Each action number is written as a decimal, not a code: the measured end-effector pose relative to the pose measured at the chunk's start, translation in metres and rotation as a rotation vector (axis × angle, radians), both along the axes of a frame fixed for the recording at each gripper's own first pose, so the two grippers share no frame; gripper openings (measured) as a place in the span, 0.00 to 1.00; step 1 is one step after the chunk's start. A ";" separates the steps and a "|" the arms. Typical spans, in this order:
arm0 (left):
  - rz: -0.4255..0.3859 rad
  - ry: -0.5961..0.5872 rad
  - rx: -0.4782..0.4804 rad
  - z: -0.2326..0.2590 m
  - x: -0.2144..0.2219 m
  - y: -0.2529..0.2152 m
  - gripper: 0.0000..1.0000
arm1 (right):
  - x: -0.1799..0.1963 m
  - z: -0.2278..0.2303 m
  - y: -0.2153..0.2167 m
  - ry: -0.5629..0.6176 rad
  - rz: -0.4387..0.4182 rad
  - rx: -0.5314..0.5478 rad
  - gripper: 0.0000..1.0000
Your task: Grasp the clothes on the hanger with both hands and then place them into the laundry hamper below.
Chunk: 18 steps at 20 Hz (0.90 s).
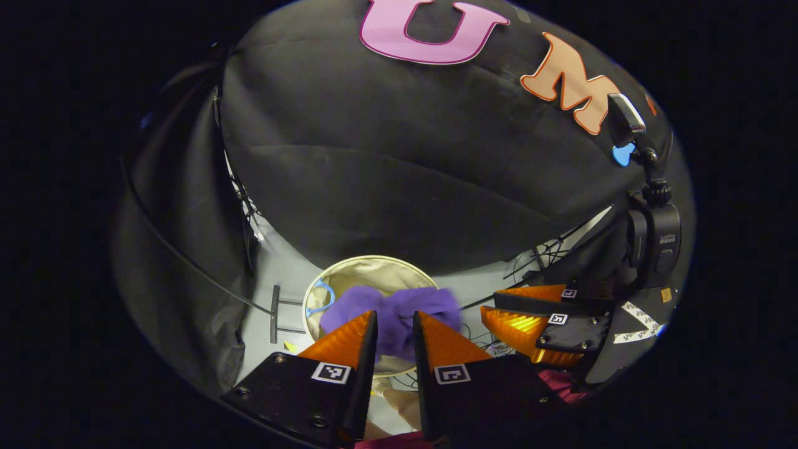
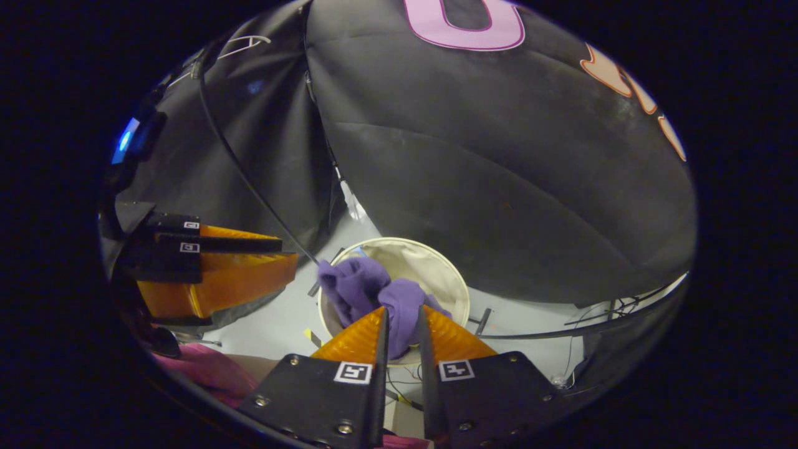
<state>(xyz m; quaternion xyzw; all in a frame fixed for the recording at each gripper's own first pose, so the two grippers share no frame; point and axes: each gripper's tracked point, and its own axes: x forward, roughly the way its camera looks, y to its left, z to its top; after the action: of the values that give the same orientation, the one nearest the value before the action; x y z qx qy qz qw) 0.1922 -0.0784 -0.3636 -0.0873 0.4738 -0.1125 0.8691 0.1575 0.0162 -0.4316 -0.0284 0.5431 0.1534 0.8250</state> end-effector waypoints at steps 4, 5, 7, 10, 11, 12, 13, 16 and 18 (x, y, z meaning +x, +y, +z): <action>-0.013 0.010 0.000 -0.002 -0.003 -0.003 0.35 | 0.001 0.002 0.000 0.001 0.003 0.001 0.25; -0.016 0.008 0.003 -0.001 -0.002 -0.003 0.35 | 0.000 0.002 0.000 0.000 0.002 0.000 0.25; -0.020 -0.011 0.008 0.000 0.000 -0.002 0.47 | 0.001 0.005 0.000 -0.005 0.002 0.001 0.25; -0.026 -0.025 0.012 0.004 0.006 -0.005 0.67 | 0.003 0.001 -0.005 -0.018 0.002 0.001 0.34; -0.024 -0.030 0.014 0.005 0.007 -0.006 0.76 | 0.002 -0.002 -0.007 -0.022 0.001 0.004 0.50; -0.019 -0.035 0.021 0.006 0.009 -0.004 0.80 | 0.001 -0.002 -0.008 -0.022 0.000 0.007 0.49; -0.012 -0.042 0.025 0.005 0.011 -0.003 0.90 | 0.000 0.000 -0.006 -0.025 -0.003 0.010 0.55; 0.012 -0.060 0.022 0.011 0.007 0.010 0.98 | 0.007 0.015 0.005 -0.042 -0.025 0.011 0.77; 0.017 -0.082 0.034 0.018 0.007 0.017 0.98 | 0.004 0.018 0.000 -0.054 -0.042 -0.001 0.89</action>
<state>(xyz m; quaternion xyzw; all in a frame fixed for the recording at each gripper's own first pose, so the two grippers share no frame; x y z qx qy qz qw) 0.1994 -0.0614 -0.3459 -0.0717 0.4389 -0.1006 0.8900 0.1611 0.0163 -0.4136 -0.0215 0.5212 0.1348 0.8425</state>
